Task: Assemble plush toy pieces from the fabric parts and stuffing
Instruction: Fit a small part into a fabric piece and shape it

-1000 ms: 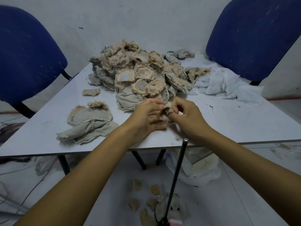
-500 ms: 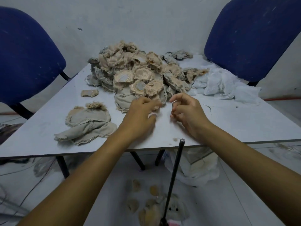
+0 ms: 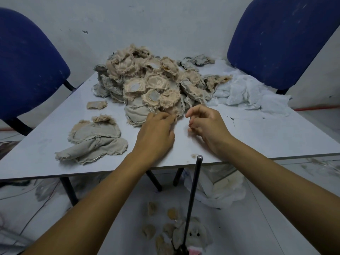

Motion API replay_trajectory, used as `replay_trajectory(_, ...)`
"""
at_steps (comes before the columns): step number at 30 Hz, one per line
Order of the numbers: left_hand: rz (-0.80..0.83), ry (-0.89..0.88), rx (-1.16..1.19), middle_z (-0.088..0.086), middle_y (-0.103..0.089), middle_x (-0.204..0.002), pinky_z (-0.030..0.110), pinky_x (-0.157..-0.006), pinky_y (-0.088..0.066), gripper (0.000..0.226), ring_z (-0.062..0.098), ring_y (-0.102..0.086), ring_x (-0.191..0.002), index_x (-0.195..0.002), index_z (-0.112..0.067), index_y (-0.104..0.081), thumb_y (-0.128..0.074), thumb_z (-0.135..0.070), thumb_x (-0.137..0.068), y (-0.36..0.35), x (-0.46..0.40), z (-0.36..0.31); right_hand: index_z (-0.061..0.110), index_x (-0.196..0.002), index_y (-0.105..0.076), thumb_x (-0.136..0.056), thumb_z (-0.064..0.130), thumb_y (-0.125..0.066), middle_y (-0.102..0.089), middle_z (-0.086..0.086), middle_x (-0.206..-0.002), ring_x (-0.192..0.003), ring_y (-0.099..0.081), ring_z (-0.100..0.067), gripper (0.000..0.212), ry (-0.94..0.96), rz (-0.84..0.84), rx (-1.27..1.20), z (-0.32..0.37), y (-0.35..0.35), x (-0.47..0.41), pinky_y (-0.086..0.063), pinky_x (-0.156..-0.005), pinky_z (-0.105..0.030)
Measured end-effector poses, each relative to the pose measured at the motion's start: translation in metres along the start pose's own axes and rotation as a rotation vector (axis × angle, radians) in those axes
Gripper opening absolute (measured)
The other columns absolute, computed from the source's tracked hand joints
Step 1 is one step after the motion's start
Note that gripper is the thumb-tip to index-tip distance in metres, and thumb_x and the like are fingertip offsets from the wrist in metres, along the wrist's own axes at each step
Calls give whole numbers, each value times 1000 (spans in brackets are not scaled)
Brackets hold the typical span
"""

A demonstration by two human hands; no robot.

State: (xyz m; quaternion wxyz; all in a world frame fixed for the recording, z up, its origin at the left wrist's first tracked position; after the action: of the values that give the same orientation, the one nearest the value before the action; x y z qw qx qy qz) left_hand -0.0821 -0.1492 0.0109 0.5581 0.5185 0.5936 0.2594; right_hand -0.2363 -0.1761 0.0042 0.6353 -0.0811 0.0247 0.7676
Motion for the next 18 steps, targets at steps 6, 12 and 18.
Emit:
replay_trajectory(6, 187, 40, -198, -1, -23, -158, 45, -98, -35, 44, 31, -26, -126, -142, -32, -46, -38, -29, -99, -11, -1, 1, 12, -78, -66, -80, -16, -47, -52, 0, -63, -58, -52, -7, 34, 12, 5, 7, 1, 0, 1, -50, -61, -24)
replay_trajectory(12, -38, -19, 161, -7, -52, -143, 37, -100, -39, 41, 24, -44, -120, -135, -20, -60, -53, -16, -95, -1, -1, -1, 18, -83, -66, -81, -14, -47, -59, -2, -83, -68, -57, -9, 38, 20, -63, 91, 0, 1, 3, -52, -66, -26)
replay_trajectory(18, -176, 163, 1117, -15, -73, -81, 21, -77, -52, 31, 3, -68, -84, -79, -22, -73, -65, 7, -85, 17, 0, -4, 36, -124, -52, -90, 3, -63, -51, 7, -129, -114, -57, -6, 49, 258, -48, 410, 7, -5, 8, -49, -91, -22)
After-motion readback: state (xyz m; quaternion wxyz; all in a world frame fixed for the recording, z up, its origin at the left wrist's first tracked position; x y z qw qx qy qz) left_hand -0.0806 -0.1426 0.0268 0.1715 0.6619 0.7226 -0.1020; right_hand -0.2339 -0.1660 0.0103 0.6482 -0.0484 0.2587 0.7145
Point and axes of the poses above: each hand's wrist, its own x-axis away from the middle knuckle, its own y-axis out of the back of the hand, z = x × y, the point moved 4 cm from there along -x, towards the middle knuckle
